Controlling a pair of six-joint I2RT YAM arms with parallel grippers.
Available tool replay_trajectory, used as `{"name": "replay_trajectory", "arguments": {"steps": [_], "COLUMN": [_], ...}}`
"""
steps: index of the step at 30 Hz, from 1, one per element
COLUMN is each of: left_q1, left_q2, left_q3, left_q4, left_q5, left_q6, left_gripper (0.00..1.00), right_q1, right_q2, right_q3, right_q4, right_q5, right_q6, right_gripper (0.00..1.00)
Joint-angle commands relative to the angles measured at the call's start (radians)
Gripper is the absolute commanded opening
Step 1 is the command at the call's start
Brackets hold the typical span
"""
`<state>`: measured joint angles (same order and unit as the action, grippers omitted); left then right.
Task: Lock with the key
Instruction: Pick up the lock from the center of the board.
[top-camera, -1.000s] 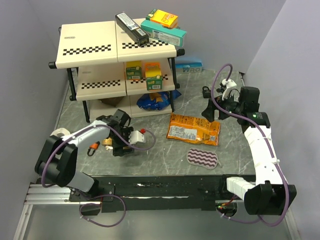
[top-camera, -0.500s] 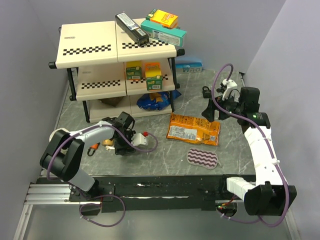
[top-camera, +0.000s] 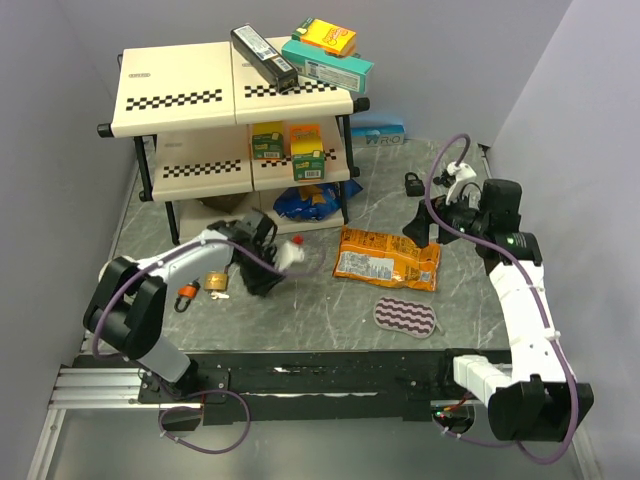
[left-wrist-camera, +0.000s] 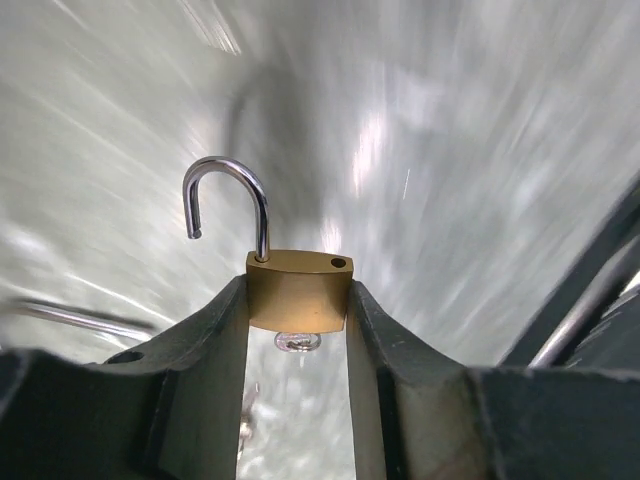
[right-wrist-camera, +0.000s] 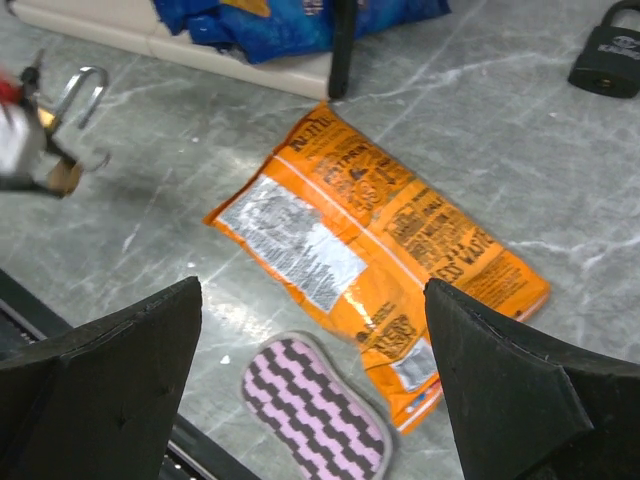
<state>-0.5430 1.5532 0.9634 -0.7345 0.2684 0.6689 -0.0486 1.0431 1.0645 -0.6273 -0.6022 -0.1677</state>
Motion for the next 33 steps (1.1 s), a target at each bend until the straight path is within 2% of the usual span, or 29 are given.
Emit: {"name": "replay_trajectory", "arguments": {"steps": [1,4,7,8,9,11,12,17,21,23,28,33], "left_q1": [-0.003,-0.003,-0.003,-0.003,-0.003,-0.003,-0.003,-0.003,-0.003,-0.003,-0.003,-0.003], "left_q2": [-0.110,-0.189,-0.268,-0.286,-0.309,-0.317,-0.314,-0.291,-0.252,-0.242,-0.234,-0.237], "left_q3": [0.205,0.228,0.207,0.189,0.187,0.187,0.198,0.279,0.273,0.264,0.278,0.278], "left_q4": [0.061,0.151,0.328,0.430,0.469,0.573,0.584,0.570,0.582,0.587,0.574,0.581], "left_q5": [0.302,0.403,0.430,0.424,0.414,0.378,0.346,0.146,0.091,0.081,0.074,0.072], "left_q6": [-0.438,-0.662,-0.918,-0.983,-1.097,-1.205,-1.305,-1.483,-1.647,-1.707,-1.753,-1.763], "left_gripper": [0.01,0.01,0.01,0.01,0.01,0.01,0.01,0.01,0.01,0.01,0.01,0.01], "right_q1": [-0.004,-0.004,0.000,0.007,0.013,0.044,0.074,0.202,0.415,0.456,0.565,0.668], "right_q2": [-0.118,-0.140,-0.182,-0.193,-0.209,-0.253,-0.267,-0.357,-0.365,-0.333,-0.235,-0.138], "right_q3": [-0.066,-0.107,-0.152,-0.182,-0.199,-0.244,-0.254,-0.323,-0.351,-0.354,-0.330,-0.296], "right_q4": [0.107,0.170,0.244,0.268,0.331,0.394,0.443,0.543,0.623,0.696,0.788,0.894], "right_q5": [-0.096,-0.162,-0.205,-0.206,-0.208,-0.174,-0.159,0.008,0.172,0.226,0.307,0.435], "right_q6": [0.074,0.134,0.207,0.249,0.269,0.316,0.327,0.344,0.323,0.323,0.320,0.300], "right_gripper": [0.97,0.96,0.95,0.94,0.94,0.94,0.93,0.93,0.93,0.92,0.87,0.78]}}
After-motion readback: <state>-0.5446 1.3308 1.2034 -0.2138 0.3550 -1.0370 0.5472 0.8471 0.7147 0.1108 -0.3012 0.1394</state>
